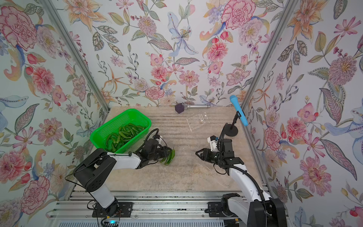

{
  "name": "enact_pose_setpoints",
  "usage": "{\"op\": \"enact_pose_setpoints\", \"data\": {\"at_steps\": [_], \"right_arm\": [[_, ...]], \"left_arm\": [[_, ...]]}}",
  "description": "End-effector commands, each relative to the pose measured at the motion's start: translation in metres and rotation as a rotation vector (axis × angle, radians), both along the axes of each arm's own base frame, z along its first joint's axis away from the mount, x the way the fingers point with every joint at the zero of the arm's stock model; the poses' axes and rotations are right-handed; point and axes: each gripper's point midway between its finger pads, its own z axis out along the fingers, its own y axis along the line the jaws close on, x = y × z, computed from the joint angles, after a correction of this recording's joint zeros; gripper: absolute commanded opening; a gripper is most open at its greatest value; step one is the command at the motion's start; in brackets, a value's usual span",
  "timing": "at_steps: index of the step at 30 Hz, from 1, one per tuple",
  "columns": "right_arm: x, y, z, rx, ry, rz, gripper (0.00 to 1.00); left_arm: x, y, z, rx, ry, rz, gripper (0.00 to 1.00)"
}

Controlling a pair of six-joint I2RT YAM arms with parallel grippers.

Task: Take small green peppers out of containers
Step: Pick up the green pepper from the packing box.

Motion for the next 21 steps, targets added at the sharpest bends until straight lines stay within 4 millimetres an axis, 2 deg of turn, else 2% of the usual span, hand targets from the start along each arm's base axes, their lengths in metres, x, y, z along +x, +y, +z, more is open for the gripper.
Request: {"op": "enact_pose_setpoints", "data": {"at_steps": [1,6,15,21], "right_arm": [[0.0,0.003,0.01,0.001,-0.025,0.018,0.49],[0.001,0.002,0.011,-0.002,-0.028,0.011,0.48],[0.003,0.001,0.012,-0.005,-0.031,0.005,0.48],[0.002,0.001,0.011,-0.008,-0.03,0.002,0.48]], "left_arm": [[0.008,-0.001,0.009,-0.039,-0.019,0.014,0.41],[0.007,-0.002,0.0,-0.028,0.002,0.015,0.34],[0.01,-0.003,-0.015,0.036,0.037,0.002,0.36],[0.01,-0.003,-0.02,0.043,0.046,0.0,0.28]]}}
